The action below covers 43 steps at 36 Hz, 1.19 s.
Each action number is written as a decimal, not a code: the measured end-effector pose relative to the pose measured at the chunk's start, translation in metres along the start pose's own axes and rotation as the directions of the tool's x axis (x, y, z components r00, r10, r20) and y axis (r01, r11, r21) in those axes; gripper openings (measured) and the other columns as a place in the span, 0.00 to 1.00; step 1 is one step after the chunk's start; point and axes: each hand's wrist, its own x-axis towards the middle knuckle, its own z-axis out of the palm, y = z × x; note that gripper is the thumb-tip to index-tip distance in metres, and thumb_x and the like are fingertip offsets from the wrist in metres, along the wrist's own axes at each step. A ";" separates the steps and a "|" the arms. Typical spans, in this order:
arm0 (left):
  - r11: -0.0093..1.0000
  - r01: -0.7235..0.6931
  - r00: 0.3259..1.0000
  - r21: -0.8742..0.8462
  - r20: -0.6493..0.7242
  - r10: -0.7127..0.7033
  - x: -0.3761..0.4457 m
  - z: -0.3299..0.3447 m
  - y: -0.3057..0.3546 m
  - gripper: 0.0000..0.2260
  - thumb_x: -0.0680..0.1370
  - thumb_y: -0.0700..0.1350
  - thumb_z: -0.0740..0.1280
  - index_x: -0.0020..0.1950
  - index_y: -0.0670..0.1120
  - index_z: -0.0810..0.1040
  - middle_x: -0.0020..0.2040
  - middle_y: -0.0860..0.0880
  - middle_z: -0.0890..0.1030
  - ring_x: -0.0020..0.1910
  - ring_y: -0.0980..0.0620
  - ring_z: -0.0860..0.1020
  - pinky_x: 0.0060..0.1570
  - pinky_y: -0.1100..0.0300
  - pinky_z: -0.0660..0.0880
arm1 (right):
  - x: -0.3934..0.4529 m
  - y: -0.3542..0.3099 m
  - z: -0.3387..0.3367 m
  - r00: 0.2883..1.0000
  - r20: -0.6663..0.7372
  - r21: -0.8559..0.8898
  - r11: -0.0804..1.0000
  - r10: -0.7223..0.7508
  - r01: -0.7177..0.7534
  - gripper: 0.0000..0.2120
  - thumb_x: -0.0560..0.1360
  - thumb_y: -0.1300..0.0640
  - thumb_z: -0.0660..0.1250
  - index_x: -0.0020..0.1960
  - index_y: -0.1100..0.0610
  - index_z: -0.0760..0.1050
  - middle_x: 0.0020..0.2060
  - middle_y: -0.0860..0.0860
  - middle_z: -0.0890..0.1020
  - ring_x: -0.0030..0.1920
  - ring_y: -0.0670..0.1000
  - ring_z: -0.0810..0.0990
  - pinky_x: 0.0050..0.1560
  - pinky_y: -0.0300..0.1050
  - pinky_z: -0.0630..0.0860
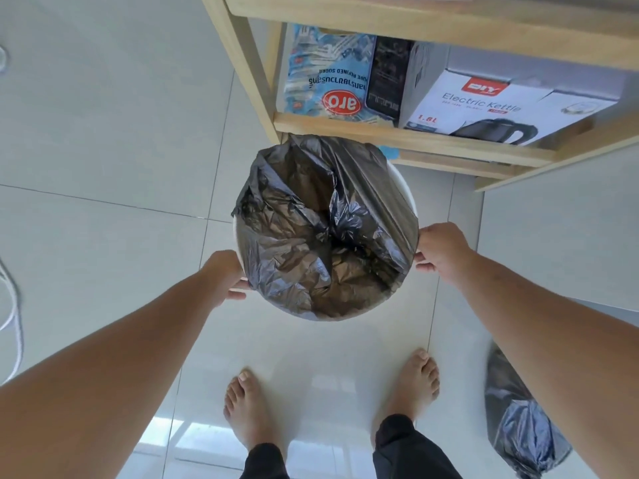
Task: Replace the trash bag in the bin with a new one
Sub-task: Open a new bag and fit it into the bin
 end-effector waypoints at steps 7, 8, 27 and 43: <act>0.865 -0.378 0.908 -0.328 -0.315 0.277 -0.012 -0.011 0.020 0.13 0.81 0.53 0.58 0.49 0.47 0.77 0.42 0.50 0.79 0.44 0.49 0.76 0.45 0.55 0.72 | -0.009 -0.003 -0.011 0.999 -0.028 0.216 0.976 0.022 -0.015 0.07 0.79 0.64 0.60 0.51 0.63 0.76 0.37 0.55 0.77 0.32 0.53 0.76 0.26 0.42 0.76; 0.828 -0.476 0.857 -0.296 -0.368 0.361 -0.017 -0.013 0.023 0.17 0.81 0.57 0.58 0.51 0.46 0.78 0.44 0.50 0.80 0.44 0.51 0.77 0.47 0.55 0.73 | -0.012 -0.009 -0.014 0.996 -0.077 0.290 0.954 -0.051 0.072 0.06 0.78 0.62 0.61 0.50 0.62 0.76 0.36 0.55 0.77 0.32 0.52 0.76 0.25 0.41 0.76; 0.764 -0.633 0.682 0.125 -0.376 0.627 -0.024 -0.019 0.055 0.06 0.74 0.45 0.73 0.49 0.46 0.85 0.39 0.47 0.83 0.40 0.47 0.82 0.46 0.59 0.79 | -0.026 -0.032 0.002 0.706 -0.181 -0.429 0.701 -0.685 0.570 0.23 0.66 0.42 0.76 0.49 0.52 0.68 0.40 0.49 0.76 0.39 0.52 0.74 0.40 0.44 0.67; 0.943 -0.272 0.953 -0.194 -0.188 0.236 0.016 -0.021 0.033 0.11 0.72 0.39 0.66 0.31 0.46 0.83 0.35 0.43 0.82 0.36 0.46 0.78 0.39 0.53 0.77 | -0.019 -0.033 -0.006 0.552 -0.168 -0.429 0.565 -0.816 0.705 0.12 0.75 0.61 0.68 0.33 0.56 0.73 0.28 0.42 0.69 0.38 0.51 0.73 0.42 0.42 0.68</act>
